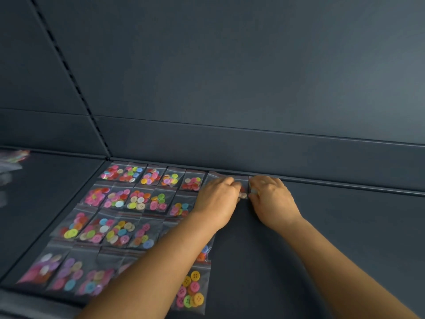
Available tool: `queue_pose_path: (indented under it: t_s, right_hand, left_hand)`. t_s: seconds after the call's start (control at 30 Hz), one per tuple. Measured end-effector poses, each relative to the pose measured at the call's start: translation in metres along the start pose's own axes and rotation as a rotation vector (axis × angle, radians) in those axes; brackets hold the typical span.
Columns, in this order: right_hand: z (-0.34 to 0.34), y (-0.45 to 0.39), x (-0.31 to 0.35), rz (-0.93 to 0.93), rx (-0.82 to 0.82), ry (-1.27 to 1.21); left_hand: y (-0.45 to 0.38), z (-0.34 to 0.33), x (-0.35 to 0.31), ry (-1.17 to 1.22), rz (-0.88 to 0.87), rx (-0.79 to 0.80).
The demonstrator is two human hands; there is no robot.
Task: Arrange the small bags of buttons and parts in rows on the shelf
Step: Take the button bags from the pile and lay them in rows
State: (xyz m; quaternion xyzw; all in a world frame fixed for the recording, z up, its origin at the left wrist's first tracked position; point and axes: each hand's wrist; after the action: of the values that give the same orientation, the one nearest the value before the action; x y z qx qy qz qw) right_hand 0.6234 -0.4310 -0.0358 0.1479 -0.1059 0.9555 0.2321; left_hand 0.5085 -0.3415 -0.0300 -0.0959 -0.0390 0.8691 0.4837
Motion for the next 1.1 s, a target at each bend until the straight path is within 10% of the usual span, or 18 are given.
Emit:
queue_pose_path:
  t_s: [1.1]
  right_hand:
    - [-0.098, 0.036, 0.405, 0.349, 0.133, -0.1]
  left_hand:
    - [0.273, 0.118, 0.313, -0.006, 0.411, -0.132]
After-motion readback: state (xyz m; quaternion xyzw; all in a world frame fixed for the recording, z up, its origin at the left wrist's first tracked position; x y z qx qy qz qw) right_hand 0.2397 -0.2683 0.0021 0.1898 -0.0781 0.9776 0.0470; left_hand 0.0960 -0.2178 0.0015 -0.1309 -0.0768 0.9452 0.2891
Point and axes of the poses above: each hand's wrist, its own y-axis away from the middle knuckle, its own z-axis out of the back of the hand, x = y × z, and after that the axes turned 1 degree about z, right-handed
